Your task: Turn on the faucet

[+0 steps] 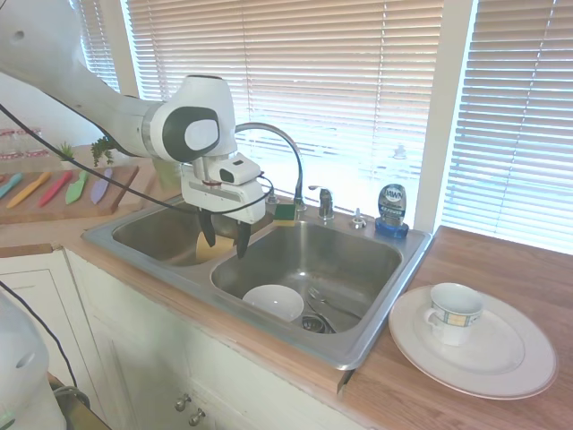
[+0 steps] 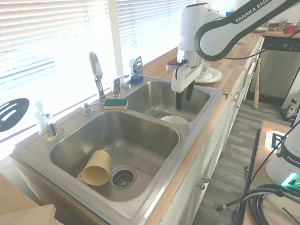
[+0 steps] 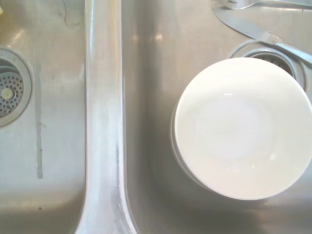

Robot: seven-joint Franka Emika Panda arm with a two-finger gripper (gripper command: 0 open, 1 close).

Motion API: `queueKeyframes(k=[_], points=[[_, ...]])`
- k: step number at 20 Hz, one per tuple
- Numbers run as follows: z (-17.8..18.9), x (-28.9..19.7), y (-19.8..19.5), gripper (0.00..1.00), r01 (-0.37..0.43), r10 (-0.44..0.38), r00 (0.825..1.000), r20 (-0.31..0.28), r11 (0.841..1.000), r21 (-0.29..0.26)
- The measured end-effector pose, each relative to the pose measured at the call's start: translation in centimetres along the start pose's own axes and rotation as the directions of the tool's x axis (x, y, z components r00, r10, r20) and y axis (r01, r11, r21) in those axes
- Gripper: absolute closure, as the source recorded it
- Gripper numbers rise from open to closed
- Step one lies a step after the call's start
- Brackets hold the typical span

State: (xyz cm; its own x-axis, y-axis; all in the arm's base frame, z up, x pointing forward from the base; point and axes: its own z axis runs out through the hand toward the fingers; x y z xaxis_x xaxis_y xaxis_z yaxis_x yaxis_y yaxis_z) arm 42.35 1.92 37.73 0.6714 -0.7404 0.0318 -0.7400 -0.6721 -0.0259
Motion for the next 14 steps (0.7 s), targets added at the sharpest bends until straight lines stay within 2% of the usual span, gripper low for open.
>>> queueKeyframes(k=[4,5,14], points=[[0.00,0.15,0.10,0.00,0.002,-0.002,1.000,-0.001,1.000,0.001],[-0.03,0.24,0.15,1.00,0.000,0.000,1.000,-0.001,1.000,0.003],[-0.25,0.74,0.40,1.00,-0.006,0.006,1.000,-0.014,1.000,0.014]])
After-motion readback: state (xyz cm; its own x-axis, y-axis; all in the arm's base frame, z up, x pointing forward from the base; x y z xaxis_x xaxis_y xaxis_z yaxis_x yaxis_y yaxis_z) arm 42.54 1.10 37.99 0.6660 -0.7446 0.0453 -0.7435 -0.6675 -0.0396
